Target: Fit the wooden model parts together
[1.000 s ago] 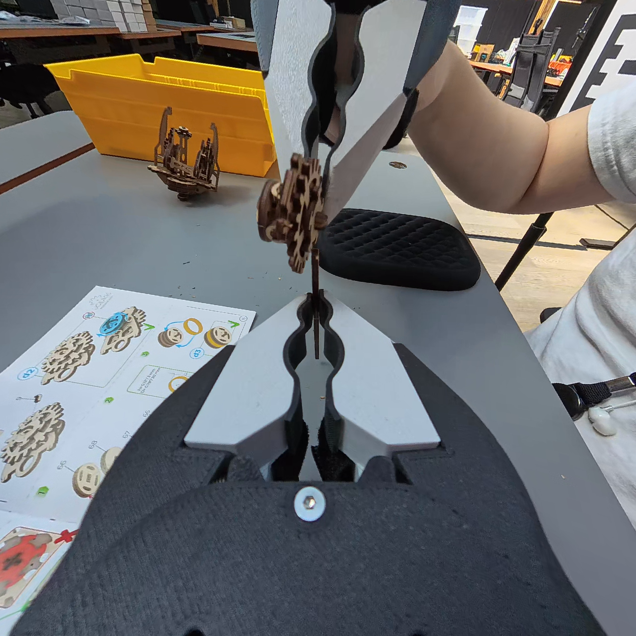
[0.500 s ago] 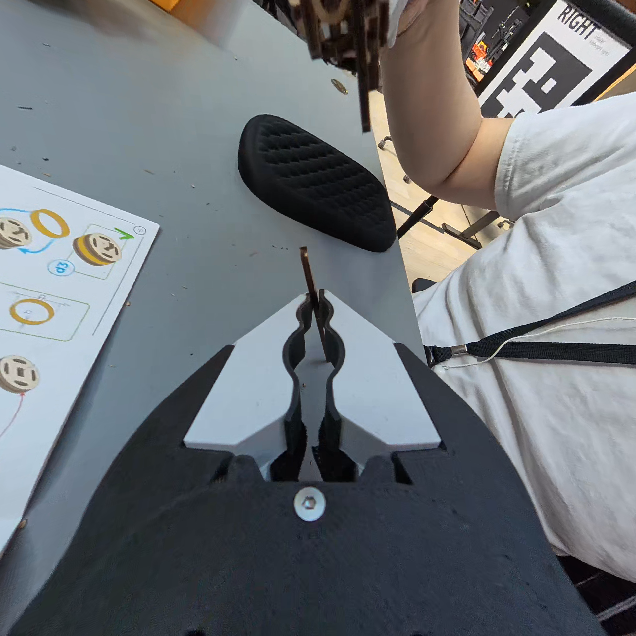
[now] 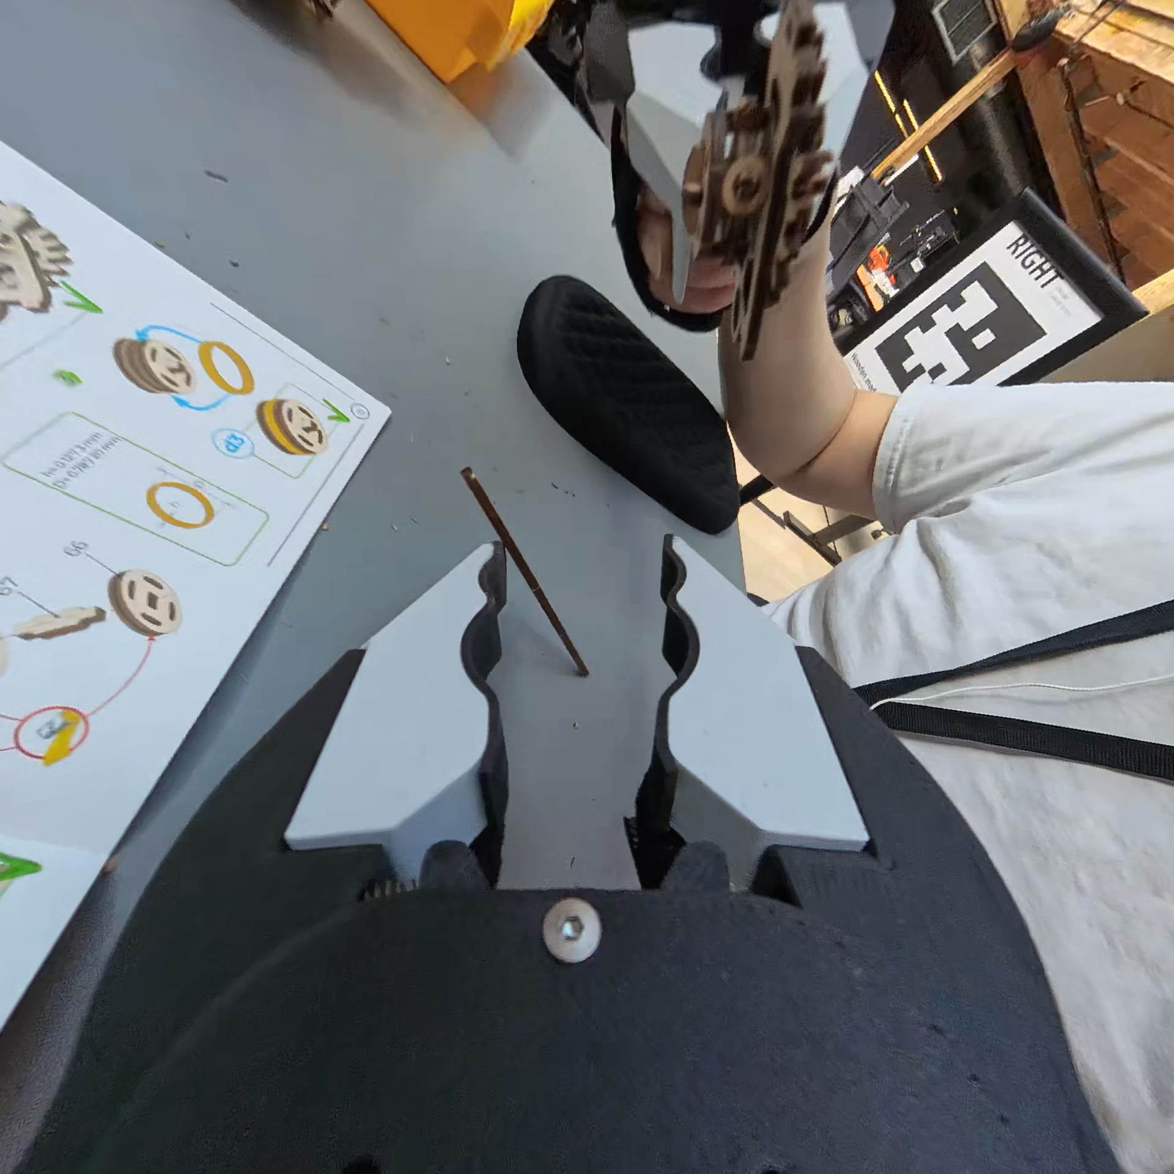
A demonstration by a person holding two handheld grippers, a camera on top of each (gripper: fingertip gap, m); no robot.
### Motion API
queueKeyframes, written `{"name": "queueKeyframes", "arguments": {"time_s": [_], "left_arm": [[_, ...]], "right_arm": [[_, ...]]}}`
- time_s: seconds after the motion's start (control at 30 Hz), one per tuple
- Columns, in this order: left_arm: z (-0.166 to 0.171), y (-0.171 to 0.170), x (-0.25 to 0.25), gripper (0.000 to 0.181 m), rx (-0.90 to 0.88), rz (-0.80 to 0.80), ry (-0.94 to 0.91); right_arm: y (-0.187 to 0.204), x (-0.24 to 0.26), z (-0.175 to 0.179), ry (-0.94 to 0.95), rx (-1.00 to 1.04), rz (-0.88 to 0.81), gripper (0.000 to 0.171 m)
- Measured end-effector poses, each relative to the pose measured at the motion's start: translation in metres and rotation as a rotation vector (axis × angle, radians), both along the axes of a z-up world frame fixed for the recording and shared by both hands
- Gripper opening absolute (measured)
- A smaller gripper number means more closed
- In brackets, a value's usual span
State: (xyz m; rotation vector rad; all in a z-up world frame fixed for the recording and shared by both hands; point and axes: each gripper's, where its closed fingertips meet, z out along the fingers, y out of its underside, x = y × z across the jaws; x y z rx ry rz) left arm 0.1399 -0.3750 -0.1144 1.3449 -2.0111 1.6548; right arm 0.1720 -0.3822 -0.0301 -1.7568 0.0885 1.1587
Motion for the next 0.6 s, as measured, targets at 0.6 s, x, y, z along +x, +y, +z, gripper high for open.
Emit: {"name": "queueKeyframes", "arguments": {"time_s": [0.6], "left_arm": [[0.045,0.026,0.016,0.034,-0.103,0.166,-0.214]], "right_arm": [[0.015,0.000,-0.023,0.168,0.030,-0.024,0.004]]}}
